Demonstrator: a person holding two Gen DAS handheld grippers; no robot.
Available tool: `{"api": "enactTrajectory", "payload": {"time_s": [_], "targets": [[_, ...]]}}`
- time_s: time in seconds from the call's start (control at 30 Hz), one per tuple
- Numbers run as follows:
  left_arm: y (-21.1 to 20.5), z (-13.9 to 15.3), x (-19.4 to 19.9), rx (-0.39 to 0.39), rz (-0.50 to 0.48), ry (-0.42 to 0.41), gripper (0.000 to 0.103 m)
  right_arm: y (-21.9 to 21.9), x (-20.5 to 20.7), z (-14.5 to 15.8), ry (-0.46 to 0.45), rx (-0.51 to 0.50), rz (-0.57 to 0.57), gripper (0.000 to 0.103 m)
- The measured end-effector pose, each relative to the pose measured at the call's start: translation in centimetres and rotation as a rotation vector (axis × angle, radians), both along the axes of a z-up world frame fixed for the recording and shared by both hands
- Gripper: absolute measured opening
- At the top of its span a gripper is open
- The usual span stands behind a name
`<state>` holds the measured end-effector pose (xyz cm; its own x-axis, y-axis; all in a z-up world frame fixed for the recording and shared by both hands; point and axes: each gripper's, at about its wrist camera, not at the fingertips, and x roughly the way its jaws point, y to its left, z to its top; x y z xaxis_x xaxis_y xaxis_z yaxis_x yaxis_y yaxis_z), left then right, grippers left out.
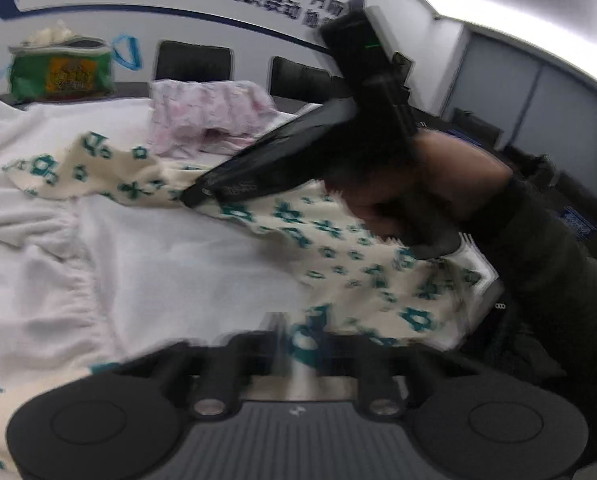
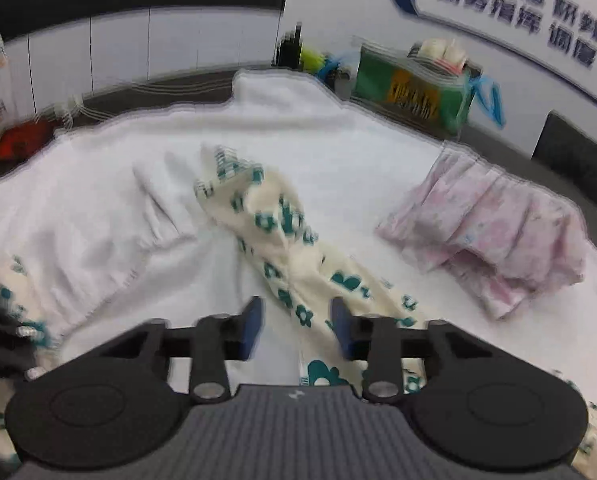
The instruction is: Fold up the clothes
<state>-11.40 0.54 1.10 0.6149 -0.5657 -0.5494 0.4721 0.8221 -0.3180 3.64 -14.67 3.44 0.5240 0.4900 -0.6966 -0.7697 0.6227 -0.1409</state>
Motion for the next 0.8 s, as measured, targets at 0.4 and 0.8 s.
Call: {"api": "enactTrajectory", "payload": {"time_s": [0.4, 0.8], "targets": [[3.0, 0.4, -2.8, -0.065, 0.047, 0.006, 0.008, 0.6, 3.6, 0.8, 0.076, 0.16, -0.08, 0.001], [7.1, 2.5, -6.3, 0.055, -0.011, -0.244, 0.079, -8.3, -7.5, 1.8, -0.167, 0.181, 0.121, 0.052]]}}
